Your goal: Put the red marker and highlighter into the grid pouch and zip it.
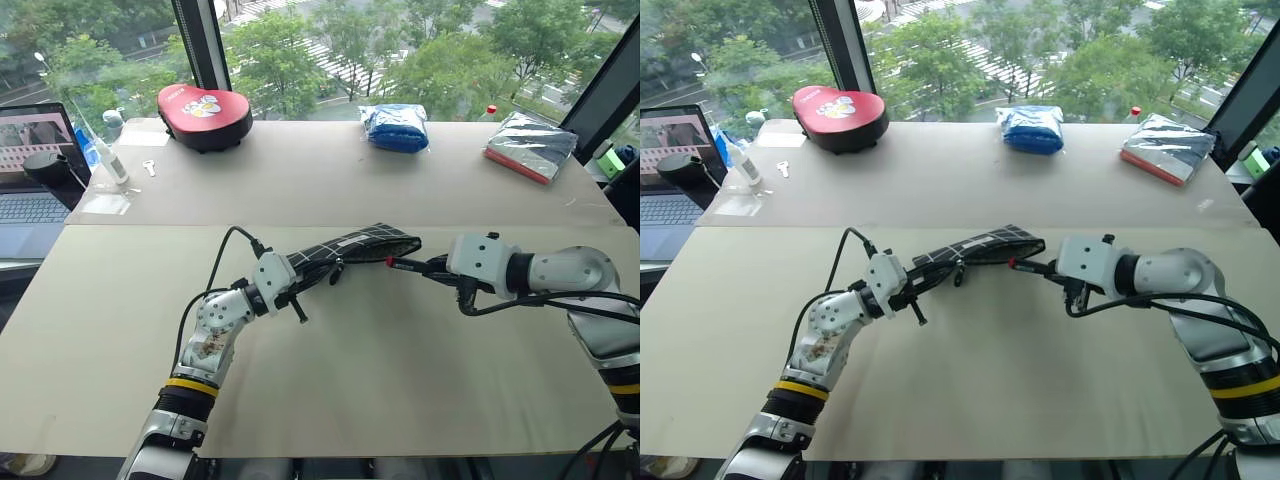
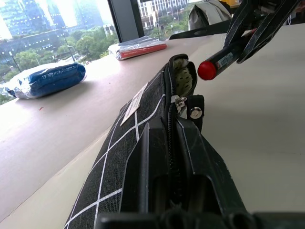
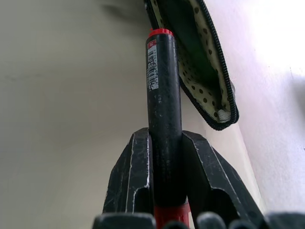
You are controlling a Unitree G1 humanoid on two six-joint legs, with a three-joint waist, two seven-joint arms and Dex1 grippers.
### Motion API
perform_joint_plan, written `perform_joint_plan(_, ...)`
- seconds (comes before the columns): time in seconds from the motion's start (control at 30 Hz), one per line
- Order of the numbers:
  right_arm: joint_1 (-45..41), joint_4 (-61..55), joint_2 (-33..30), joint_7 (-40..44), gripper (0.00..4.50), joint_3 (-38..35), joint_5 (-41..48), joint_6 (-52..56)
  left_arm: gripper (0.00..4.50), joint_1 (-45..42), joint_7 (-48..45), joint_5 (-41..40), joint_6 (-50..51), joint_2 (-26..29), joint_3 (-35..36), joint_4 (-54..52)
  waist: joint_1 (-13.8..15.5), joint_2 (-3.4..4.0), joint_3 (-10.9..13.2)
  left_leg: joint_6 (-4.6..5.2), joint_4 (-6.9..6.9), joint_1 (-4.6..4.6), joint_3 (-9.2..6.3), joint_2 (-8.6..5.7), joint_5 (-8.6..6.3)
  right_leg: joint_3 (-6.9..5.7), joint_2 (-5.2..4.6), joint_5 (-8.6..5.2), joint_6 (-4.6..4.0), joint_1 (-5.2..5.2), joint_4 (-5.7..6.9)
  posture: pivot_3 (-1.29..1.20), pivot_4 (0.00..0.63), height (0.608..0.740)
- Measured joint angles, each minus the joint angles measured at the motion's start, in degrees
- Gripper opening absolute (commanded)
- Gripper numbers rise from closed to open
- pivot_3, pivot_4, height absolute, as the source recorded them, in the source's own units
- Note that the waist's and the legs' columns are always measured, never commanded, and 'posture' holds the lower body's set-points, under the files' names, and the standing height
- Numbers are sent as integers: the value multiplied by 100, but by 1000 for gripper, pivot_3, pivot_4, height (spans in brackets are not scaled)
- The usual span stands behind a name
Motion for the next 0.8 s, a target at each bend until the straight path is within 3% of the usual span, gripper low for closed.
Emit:
perform_joint_plan(0.43,-693,271,178,265,513,21,-69,-160,0,0,-39,60,-124,23,-52,157,1,0,0,3,-1,0,-1,1,-2,-1,0,0,0,0,0,0,150,740)
perform_joint_plan(0.8,-966,835,479,210,513,574,-860,-824,0,-1,-46,81,-235,39,-47,257,-8,0,0,-3,-2,-1,0,-1,2,-1,1,0,0,-5,1,0,150,740)
